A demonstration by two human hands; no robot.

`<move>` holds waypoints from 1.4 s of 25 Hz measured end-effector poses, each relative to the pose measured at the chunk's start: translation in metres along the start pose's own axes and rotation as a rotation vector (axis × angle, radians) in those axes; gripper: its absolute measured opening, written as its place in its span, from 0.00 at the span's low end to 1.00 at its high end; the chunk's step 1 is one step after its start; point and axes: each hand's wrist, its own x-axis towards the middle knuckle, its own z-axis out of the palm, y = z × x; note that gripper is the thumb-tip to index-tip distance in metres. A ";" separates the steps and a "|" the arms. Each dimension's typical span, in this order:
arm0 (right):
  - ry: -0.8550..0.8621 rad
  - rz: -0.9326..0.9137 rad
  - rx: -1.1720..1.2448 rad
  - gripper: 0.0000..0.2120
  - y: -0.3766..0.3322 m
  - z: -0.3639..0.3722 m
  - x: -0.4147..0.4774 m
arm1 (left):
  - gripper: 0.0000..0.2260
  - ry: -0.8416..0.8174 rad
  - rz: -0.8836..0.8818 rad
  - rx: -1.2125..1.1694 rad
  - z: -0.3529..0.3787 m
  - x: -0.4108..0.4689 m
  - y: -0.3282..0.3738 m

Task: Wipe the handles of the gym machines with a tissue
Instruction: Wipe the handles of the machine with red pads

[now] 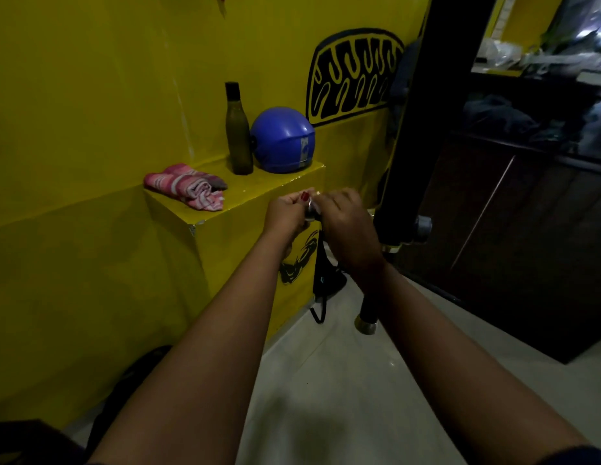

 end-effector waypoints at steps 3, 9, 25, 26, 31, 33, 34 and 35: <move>0.147 -0.270 -0.161 0.12 0.019 0.007 -0.033 | 0.13 -0.016 0.034 0.031 -0.005 0.003 -0.001; 0.141 -0.246 -0.171 0.12 0.006 0.017 -0.022 | 0.13 -0.015 0.033 0.006 -0.002 0.002 0.000; 0.396 1.696 1.386 0.11 -0.040 0.019 -0.032 | 0.12 -0.011 0.036 0.089 -0.008 0.000 0.004; 0.426 1.700 1.464 0.11 -0.034 0.018 -0.025 | 0.12 -0.009 0.036 0.093 -0.008 0.000 0.004; 0.356 1.625 1.927 0.13 -0.019 0.038 0.000 | 0.13 -0.018 0.060 0.123 -0.008 -0.003 0.005; 0.306 1.404 1.926 0.14 -0.014 0.042 0.005 | 0.13 -0.019 0.082 0.144 -0.009 -0.003 0.006; 0.291 1.339 1.909 0.15 -0.011 0.042 0.006 | 0.14 -0.014 0.090 0.149 -0.009 -0.003 0.006; 0.262 1.324 1.883 0.15 -0.010 0.044 0.007 | 0.14 -0.010 0.097 0.150 -0.008 -0.004 0.006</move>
